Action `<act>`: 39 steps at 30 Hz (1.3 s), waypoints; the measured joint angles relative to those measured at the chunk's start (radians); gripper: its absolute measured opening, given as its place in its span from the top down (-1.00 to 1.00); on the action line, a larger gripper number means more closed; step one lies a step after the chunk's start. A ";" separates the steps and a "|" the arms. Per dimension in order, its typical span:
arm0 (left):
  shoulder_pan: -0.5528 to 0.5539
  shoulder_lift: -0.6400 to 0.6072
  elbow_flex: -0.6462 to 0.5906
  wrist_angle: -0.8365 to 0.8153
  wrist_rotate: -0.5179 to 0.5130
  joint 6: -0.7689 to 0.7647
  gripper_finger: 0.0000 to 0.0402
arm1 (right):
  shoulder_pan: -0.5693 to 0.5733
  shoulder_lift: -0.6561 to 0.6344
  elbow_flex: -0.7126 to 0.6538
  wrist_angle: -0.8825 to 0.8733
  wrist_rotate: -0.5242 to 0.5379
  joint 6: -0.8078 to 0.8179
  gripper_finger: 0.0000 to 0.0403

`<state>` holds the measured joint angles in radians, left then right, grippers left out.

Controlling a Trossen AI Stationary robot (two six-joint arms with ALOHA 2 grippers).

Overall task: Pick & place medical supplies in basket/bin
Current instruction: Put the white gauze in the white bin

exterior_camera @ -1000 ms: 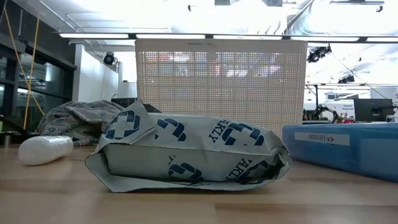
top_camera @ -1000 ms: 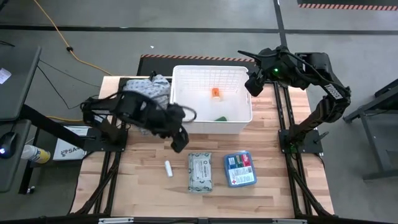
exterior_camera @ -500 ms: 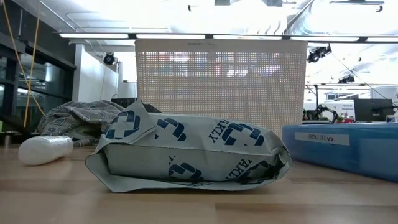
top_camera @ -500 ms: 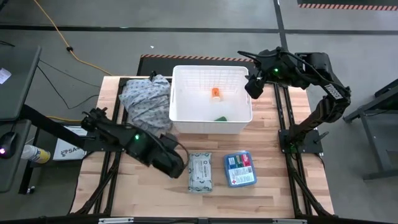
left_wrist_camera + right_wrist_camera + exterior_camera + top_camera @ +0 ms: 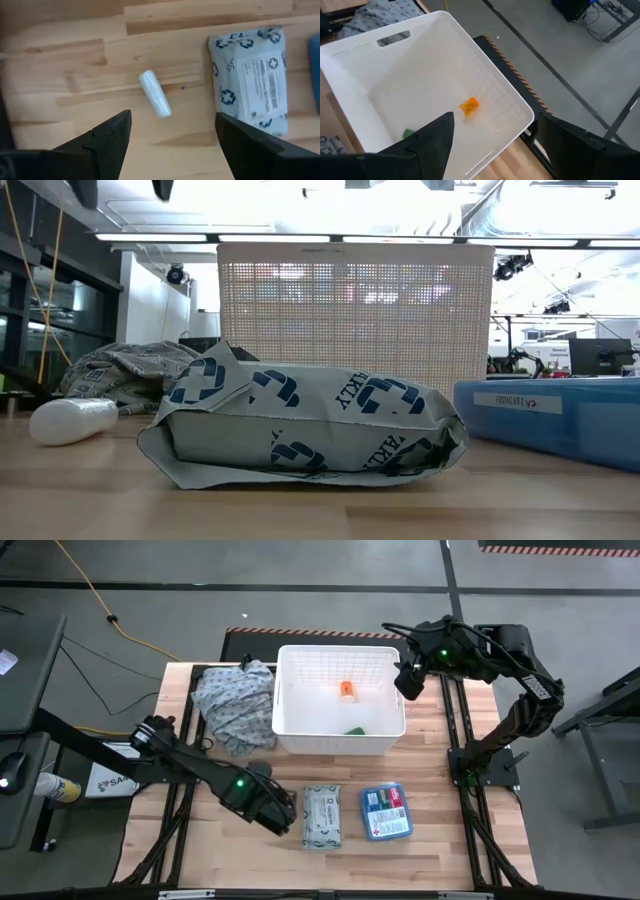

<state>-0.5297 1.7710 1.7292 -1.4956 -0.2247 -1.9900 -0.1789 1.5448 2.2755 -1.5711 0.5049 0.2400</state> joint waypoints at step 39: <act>0.000 0.000 -0.534 0.556 0.054 -0.241 -0.59 | 0.000 0.000 0.000 0.000 -0.023 -0.085 -0.37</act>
<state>-0.5297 1.7714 1.1950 -0.9393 -0.1703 -2.2308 -0.1787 1.5448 2.2753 -1.5711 0.4820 0.1551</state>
